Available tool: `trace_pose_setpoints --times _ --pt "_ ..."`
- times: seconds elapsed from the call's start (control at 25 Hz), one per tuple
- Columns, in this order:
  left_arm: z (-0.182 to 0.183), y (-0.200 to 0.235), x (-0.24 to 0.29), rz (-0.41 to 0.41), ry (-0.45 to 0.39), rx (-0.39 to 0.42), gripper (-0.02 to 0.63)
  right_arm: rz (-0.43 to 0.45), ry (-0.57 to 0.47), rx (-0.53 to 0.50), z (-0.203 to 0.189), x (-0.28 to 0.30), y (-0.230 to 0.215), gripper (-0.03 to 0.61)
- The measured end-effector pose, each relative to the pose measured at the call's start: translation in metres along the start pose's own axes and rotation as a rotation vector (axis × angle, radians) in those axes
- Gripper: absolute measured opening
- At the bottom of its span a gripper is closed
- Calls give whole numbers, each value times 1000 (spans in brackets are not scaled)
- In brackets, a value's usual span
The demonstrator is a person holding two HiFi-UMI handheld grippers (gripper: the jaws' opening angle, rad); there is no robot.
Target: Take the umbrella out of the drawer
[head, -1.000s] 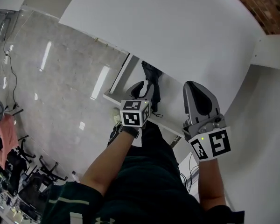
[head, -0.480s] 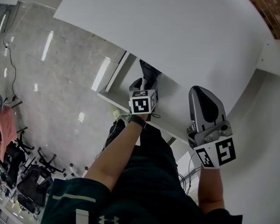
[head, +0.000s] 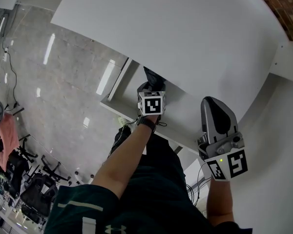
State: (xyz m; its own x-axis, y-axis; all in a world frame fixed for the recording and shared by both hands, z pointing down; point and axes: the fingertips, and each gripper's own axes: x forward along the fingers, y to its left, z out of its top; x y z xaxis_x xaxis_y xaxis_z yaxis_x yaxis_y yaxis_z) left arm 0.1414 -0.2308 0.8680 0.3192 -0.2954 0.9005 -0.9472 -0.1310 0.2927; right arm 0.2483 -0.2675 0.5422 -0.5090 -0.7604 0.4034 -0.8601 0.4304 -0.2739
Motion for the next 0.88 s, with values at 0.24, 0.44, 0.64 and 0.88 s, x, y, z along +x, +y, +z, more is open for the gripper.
trace_pose_setpoints --times 0.24,0.44,0.64,0.88 --pt "-1 3 14 20 46 -11 284 -3 17 2 -4 2 -4 5" --pt "1 5 16 42 59 -26 296 4 34 0 -7 2 -4 5" --pt "2 7 16 0 51 -95 245 2 34 4 -7 1 -6 5" --pt "-9 9 7 -53 36 -274 233 6 28 6 -4 2 -1 5"
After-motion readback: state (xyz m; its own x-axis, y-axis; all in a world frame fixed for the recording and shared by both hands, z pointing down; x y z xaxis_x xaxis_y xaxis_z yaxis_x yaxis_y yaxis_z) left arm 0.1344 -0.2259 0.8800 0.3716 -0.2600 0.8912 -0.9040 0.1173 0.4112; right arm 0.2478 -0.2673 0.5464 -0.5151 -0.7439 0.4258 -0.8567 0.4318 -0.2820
